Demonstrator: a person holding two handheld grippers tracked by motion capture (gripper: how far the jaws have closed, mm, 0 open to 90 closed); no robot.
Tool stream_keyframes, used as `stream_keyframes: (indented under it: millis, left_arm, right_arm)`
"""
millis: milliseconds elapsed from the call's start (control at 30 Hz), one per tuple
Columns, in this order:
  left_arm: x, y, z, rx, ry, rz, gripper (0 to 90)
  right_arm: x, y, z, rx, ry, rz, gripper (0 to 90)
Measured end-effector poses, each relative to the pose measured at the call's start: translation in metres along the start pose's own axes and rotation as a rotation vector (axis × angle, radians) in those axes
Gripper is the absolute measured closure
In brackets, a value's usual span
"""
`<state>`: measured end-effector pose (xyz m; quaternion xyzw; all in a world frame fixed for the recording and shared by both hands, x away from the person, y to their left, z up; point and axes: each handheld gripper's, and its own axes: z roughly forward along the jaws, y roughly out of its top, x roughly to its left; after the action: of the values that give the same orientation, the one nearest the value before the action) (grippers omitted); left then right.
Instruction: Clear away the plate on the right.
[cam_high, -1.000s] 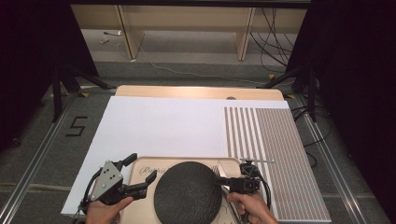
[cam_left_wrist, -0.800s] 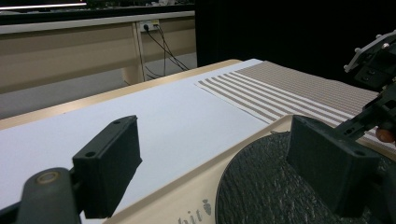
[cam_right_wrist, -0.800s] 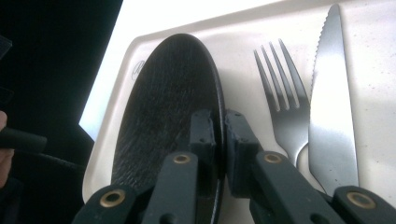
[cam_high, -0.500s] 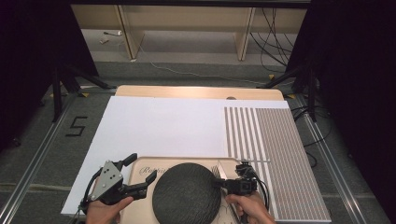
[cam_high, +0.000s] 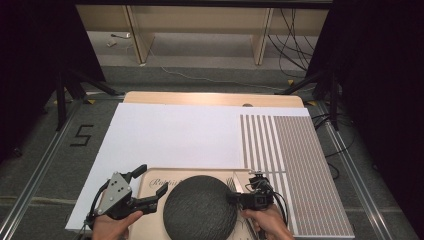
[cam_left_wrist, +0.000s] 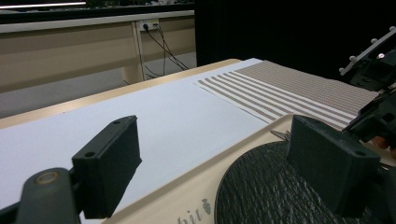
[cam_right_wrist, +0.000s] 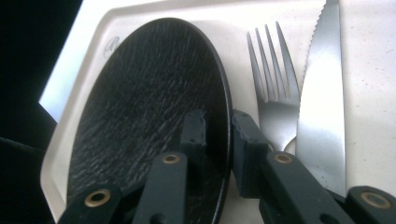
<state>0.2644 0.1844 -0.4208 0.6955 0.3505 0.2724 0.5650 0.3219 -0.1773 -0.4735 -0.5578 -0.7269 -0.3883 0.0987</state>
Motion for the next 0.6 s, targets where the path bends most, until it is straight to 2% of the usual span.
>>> stream_keyframes:
  millis: [200,233,267,300,400,600]
  left_arm:
    - [0.000,0.000,0.000,-0.002,0.000,0.000,16.7]
    - [0.000,0.000,-0.001,-0.003,0.000,0.000,16.7]
    - [0.000,0.000,-0.001,-0.003,-0.001,0.000,16.7]
    - [0.000,0.000,-0.001,-0.002,-0.002,0.000,16.7]
    - [0.000,0.000,-0.001,-0.001,-0.002,-0.001,16.7]
    - [0.000,0.000,-0.001,0.000,-0.002,0.000,16.7]
  right_arm:
    - [0.001,0.000,0.002,0.019,-0.032,-0.035,73.9]
    - [0.002,0.000,0.003,0.030,-0.054,-0.055,70.7]
    - [0.002,0.000,0.003,0.030,-0.054,-0.055,70.7]
    - [0.003,0.000,0.002,0.030,-0.070,-0.075,70.3]
    - [0.004,0.001,0.000,0.028,-0.074,-0.093,68.8]
    - [0.007,0.006,-0.010,-0.014,-0.069,-0.117,62.3]
